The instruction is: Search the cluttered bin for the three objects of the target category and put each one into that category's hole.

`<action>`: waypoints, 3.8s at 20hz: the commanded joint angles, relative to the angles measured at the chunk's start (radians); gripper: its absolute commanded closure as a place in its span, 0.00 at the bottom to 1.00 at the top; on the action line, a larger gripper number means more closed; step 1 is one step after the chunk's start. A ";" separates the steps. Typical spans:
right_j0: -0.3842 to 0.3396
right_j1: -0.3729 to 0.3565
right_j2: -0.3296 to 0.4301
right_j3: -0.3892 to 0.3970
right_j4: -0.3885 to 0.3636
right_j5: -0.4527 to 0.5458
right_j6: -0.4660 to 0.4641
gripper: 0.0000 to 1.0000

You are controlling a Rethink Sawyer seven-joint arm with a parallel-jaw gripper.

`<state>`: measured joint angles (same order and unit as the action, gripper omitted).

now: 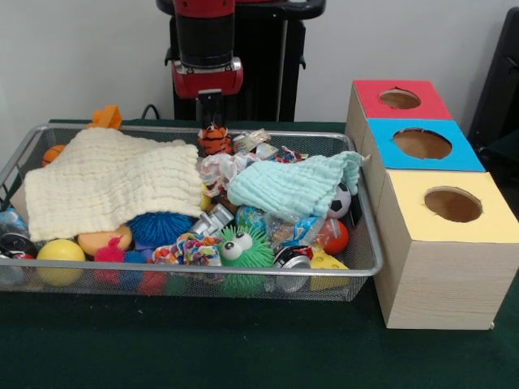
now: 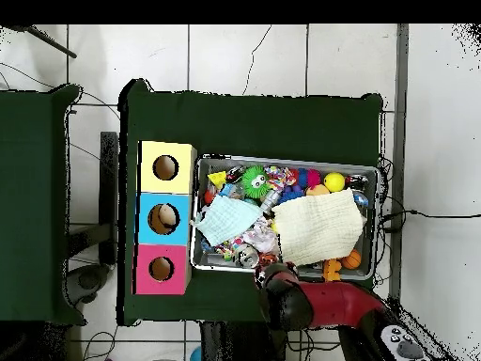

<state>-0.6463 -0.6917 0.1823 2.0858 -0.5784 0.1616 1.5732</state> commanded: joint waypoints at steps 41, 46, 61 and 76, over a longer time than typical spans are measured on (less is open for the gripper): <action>-0.090 -0.296 0.258 0.085 0.066 0.109 0.011 1.00; -0.077 -0.346 0.254 0.110 0.056 0.089 0.027 1.00; 0.042 -0.523 0.211 0.257 0.181 0.123 0.132 1.00; 0.093 -0.589 0.186 0.300 0.272 0.142 0.106 1.00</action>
<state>-0.5522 -1.2634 0.3661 2.3436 -0.3528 0.2246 1.5732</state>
